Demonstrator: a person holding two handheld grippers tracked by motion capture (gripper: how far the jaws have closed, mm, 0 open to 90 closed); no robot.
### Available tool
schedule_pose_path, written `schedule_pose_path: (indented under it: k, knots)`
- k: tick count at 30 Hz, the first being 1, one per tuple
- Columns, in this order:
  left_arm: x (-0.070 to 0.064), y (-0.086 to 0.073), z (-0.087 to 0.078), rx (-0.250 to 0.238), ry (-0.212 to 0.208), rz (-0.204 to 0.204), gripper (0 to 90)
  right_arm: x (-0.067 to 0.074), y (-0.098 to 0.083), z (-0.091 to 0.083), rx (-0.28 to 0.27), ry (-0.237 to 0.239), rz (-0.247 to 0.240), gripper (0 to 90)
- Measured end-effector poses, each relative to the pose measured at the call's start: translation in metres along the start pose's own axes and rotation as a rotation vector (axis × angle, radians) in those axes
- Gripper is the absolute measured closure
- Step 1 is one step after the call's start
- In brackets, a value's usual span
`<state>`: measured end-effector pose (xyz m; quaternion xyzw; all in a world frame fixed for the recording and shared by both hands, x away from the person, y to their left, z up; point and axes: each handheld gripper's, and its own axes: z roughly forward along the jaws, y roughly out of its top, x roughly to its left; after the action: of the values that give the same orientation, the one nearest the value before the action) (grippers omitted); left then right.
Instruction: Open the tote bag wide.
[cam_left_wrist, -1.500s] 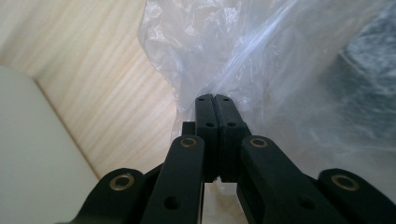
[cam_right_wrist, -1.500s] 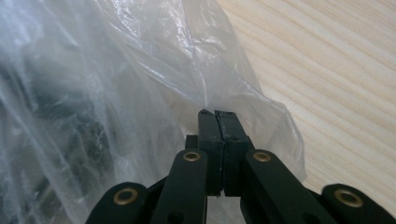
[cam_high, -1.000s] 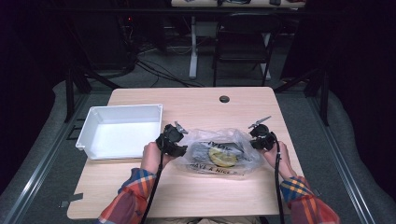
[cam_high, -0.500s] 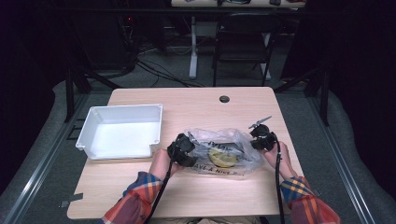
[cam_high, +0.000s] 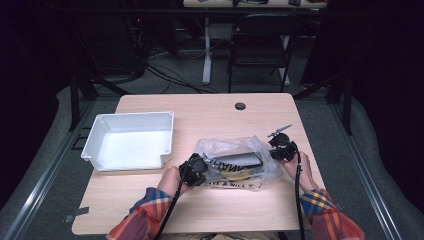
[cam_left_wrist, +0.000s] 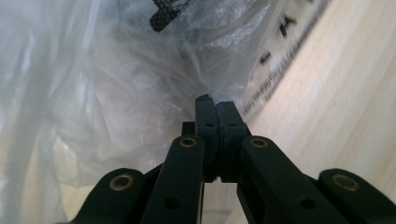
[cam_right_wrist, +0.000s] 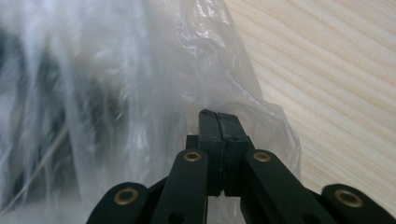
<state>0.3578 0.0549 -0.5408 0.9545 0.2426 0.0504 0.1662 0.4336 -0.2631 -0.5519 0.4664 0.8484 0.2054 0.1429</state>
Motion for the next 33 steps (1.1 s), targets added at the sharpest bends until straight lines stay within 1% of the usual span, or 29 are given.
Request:
schedule_pose_path:
  k: [2,4,5,6,7,10,12,13,14,15,16,17,19,20,21,22,23,24,25,26,27,28,29,30,32,33]
  knots:
    - [-0.001,-0.003,0.002,0.02,-0.015,0.012,89.8,-0.001,0.0,0.0,0.001,-0.015,0.005,90.0]
    - [-0.002,-0.007,0.003,0.037,-0.034,0.011,89.7,-0.002,0.0,0.0,0.0,-0.031,0.01,90.0]
    - [-0.002,-0.009,0.002,0.046,-0.031,0.01,89.7,-0.003,0.0,0.0,-0.002,-0.043,0.012,89.9]
    - [-0.002,-0.011,0.002,0.053,-0.043,0.007,89.7,-0.004,0.0,0.001,-0.001,-0.052,0.018,89.9]
    - [-0.001,-0.013,0.002,0.058,-0.044,0.008,89.7,-0.005,-0.001,0.001,-0.007,-0.051,0.026,89.9]
    - [0.001,-0.017,0.001,0.062,-0.056,0.0,89.6,-0.006,-0.001,0.002,-0.003,-0.055,0.03,89.9]
    - [0.002,-0.017,-0.001,0.072,-0.052,-0.001,87.5,-0.004,-0.001,0.002,-0.006,-0.044,0.031,89.5]
    - [0.002,-0.017,-0.003,0.062,-0.055,-0.003,82.4,-0.004,0.0,0.002,-0.002,-0.013,0.017,88.7]
    - [0.001,-0.016,-0.005,0.051,-0.055,-0.005,77.9,-0.003,0.0,0.001,-0.003,0.0,0.013,88.1]
    - [0.001,-0.014,-0.01,0.035,-0.054,-0.003,71.9,-0.002,0.0,0.0,-0.002,0.002,0.012,87.8]
    - [0.0,-0.012,-0.016,0.006,-0.054,-0.01,66.6,-0.002,0.0,-0.001,-0.008,0.005,0.011,87.8]
    - [-0.001,-0.011,-0.021,-0.017,-0.068,-0.016,63.0,-0.002,0.0,-0.003,-0.013,0.008,0.013,87.7]
    - [-0.004,-0.009,-0.033,-0.057,-0.078,-0.016,56.4,-0.002,0.0,-0.005,-0.019,0.013,0.012,87.6]
    - [-0.006,-0.009,-0.039,-0.078,-0.09,-0.014,55.1,-0.002,0.0,-0.006,-0.025,0.011,0.018,87.5]
    - [-0.008,-0.009,-0.045,-0.101,-0.086,-0.013,52.9,-0.003,0.0,-0.007,-0.021,0.018,0.019,87.4]
    - [-0.009,-0.009,-0.05,-0.125,-0.086,-0.022,50.2,-0.003,0.0,-0.008,-0.025,0.019,0.021,87.1]
    - [-0.01,-0.01,-0.055,-0.156,-0.077,-0.024,50.0,-0.003,0.0,-0.008,-0.029,0.019,0.027,86.7]
    - [-0.011,-0.009,-0.061,-0.202,-0.048,-0.034,49.9,-0.003,0.0,-0.008,-0.031,0.018,0.032,85.6]
    - [-0.01,-0.009,-0.066,-0.236,-0.017,-0.057,48.4,-0.004,0.0,-0.009,-0.034,0.022,0.032,84.1]
    - [-0.008,-0.009,-0.07,-0.271,-0.001,-0.079,46.4,-0.004,0.0,-0.01,-0.034,0.031,0.033,82.5]
    - [-0.005,-0.009,-0.072,-0.292,0.016,-0.096,45.2,-0.004,0.0,-0.011,-0.041,0.031,0.032,81.6]
    - [-0.002,-0.008,-0.074,-0.312,0.056,-0.121,44.4,-0.004,0.001,-0.012,-0.043,0.033,0.034,79.8]
    - [-0.001,-0.007,-0.074,-0.307,0.074,-0.126,43.6,-0.003,0.001,-0.014,-0.045,0.036,0.032,76.6]
    - [0.002,-0.005,-0.073,-0.311,0.104,-0.129,42.8,-0.003,0.001,-0.014,-0.052,0.031,0.036,74.2]
    - [0.007,-0.001,-0.07,-0.31,0.152,-0.149,43.5,-0.003,0.002,-0.018,-0.066,0.039,0.036,67.9]
    - [0.011,0.001,-0.068,-0.309,0.156,-0.15,43.3,-0.003,0.002,-0.021,-0.073,0.04,0.04,61.4]
